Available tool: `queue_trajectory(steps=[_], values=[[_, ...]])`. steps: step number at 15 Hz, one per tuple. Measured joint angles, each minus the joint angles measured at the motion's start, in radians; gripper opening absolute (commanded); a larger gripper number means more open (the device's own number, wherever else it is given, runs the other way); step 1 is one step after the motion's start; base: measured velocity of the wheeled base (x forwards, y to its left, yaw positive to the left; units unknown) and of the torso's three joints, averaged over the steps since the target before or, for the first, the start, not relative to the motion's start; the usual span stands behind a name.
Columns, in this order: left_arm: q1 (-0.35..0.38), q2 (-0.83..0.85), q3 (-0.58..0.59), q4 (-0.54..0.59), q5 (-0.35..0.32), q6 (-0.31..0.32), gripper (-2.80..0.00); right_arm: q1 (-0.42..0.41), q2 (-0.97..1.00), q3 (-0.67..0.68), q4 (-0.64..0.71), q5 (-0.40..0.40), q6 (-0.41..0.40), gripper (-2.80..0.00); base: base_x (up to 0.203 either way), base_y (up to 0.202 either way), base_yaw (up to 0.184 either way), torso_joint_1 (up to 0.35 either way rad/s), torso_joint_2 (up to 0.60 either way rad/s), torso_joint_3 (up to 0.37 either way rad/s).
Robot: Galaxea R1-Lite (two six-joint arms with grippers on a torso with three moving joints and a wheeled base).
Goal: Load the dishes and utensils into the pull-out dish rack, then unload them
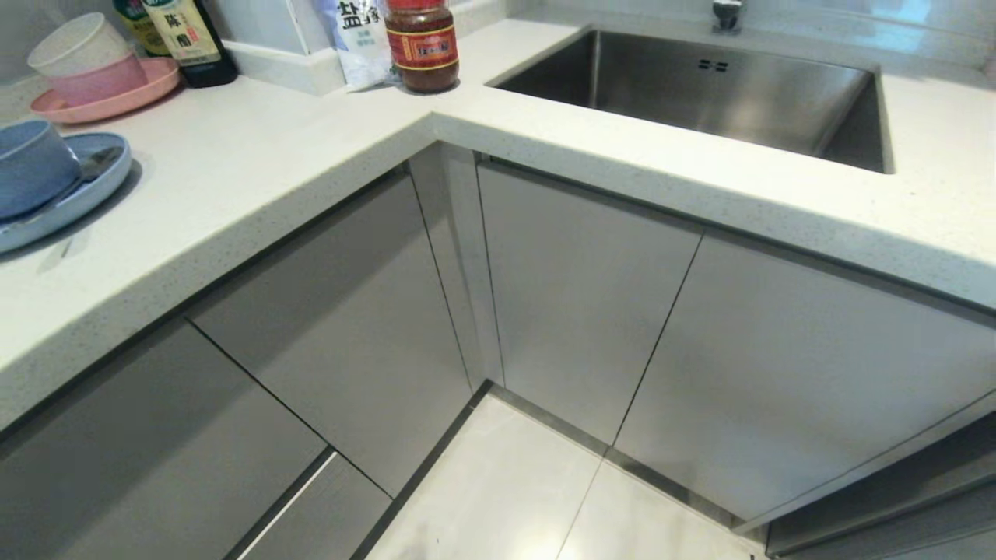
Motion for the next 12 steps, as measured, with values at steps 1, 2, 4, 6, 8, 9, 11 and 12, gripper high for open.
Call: queue_trajectory(steps=[1,2,4,6,8,9,11,12], values=[[0.000,0.000,0.000,0.001,0.000,0.001,-2.80,0.000,0.000,0.000,0.000,0.000,0.000,-2.80,0.000,0.000,0.000,0.007,0.01,0.202],[0.000,0.000,0.000,0.002,0.001,0.001,-2.80,0.000,0.000,0.000,0.000,0.000,0.000,-2.80,0.000,0.000,0.000,0.002,0.00,0.206],[0.000,0.000,0.000,0.003,0.001,0.003,-2.80,0.000,0.000,0.000,0.000,0.000,0.000,-2.80,0.000,0.000,0.000,0.003,0.00,0.205],[0.000,0.000,0.000,0.003,0.001,0.004,-2.80,0.000,0.000,0.000,0.000,0.000,0.000,-2.80,0.000,0.000,0.000,-0.001,0.00,0.202],[0.000,0.000,0.000,0.003,0.000,0.006,-2.80,0.000,0.000,0.000,0.000,0.000,0.000,-2.80,0.000,0.000,0.000,0.003,0.00,0.208],[0.000,0.001,0.000,0.003,0.000,0.005,-2.80,0.000,0.000,0.000,0.000,0.000,0.000,-2.80,0.000,0.000,0.000,0.000,0.00,0.202],[0.000,0.000,0.000,0.003,0.000,0.006,-2.80,0.000,0.000,0.000,0.000,0.000,0.000,-2.80,0.000,0.000,0.000,0.004,0.00,0.200],[0.000,0.000,0.000,0.003,0.000,0.006,-2.80,0.000,0.000,0.000,0.000,0.000,0.000,-2.80,0.000,0.000,0.000,-0.003,0.00,0.213]])
